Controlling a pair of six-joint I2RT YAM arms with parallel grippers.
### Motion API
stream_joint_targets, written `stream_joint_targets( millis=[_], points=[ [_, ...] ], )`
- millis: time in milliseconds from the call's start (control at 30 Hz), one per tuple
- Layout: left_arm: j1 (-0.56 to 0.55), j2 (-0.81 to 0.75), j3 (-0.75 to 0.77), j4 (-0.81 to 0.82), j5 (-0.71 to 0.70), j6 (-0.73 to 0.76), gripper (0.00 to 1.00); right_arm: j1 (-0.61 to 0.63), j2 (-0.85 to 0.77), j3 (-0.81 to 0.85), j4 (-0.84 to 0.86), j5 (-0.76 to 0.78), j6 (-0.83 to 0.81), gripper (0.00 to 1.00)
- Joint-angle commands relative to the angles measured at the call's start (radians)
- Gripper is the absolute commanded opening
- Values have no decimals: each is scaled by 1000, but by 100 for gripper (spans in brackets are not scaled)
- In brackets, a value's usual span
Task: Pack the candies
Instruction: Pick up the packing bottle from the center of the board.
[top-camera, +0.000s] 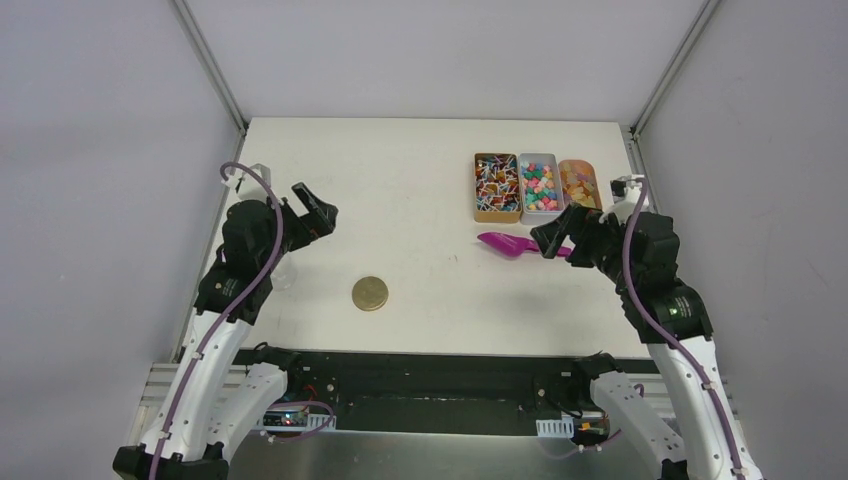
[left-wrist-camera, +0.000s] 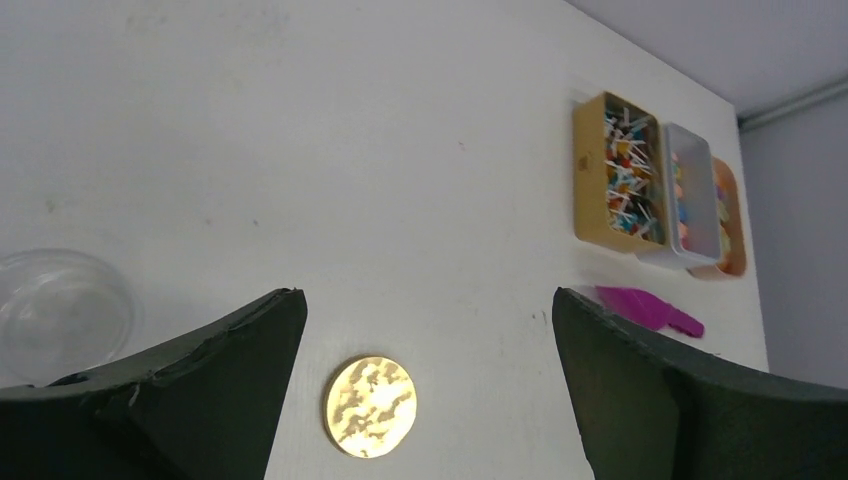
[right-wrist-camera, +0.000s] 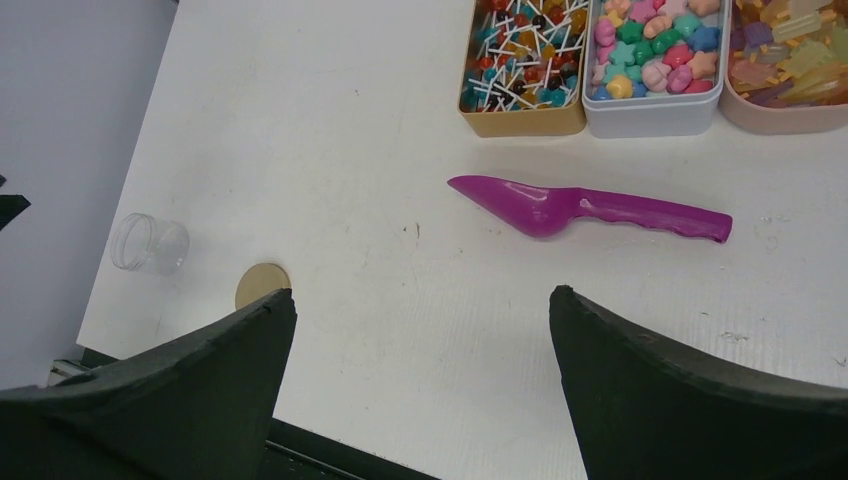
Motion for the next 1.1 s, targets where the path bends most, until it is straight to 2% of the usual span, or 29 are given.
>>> stream_joint_targets(
  millis=[0, 167, 300, 367, 467, 533, 600, 800, 1067],
  points=[
    [6, 4, -53, -60, -338, -113, 99, 3, -30, 8, 56, 19, 3, 100],
    [10, 28, -81, -160, -554, -222, 98, 2, -53, -15, 62, 33, -1, 100],
    [29, 5, -126, -215, -671, -320, 75, 2, -63, -31, 66, 32, -5, 100],
    [45, -13, -147, -235, -706, -369, 69, 3, -62, -30, 64, 27, -7, 100],
    [67, -9, -168, -238, -717, -392, 63, 2, -62, -28, 67, 14, -9, 100],
    [82, 22, -178, -237, -712, -398, 53, 2, -65, -30, 71, 2, -8, 100],
    [101, 59, -181, -237, -704, -408, 48, 1, -65, -33, 78, -12, -7, 100],
    [158, 93, -184, -201, -667, -456, 47, 2, -74, -46, 77, -43, -14, 100],
    [232, 149, -250, -180, -603, -542, 41, 3, -77, -54, 75, -64, -18, 100]
  ],
)
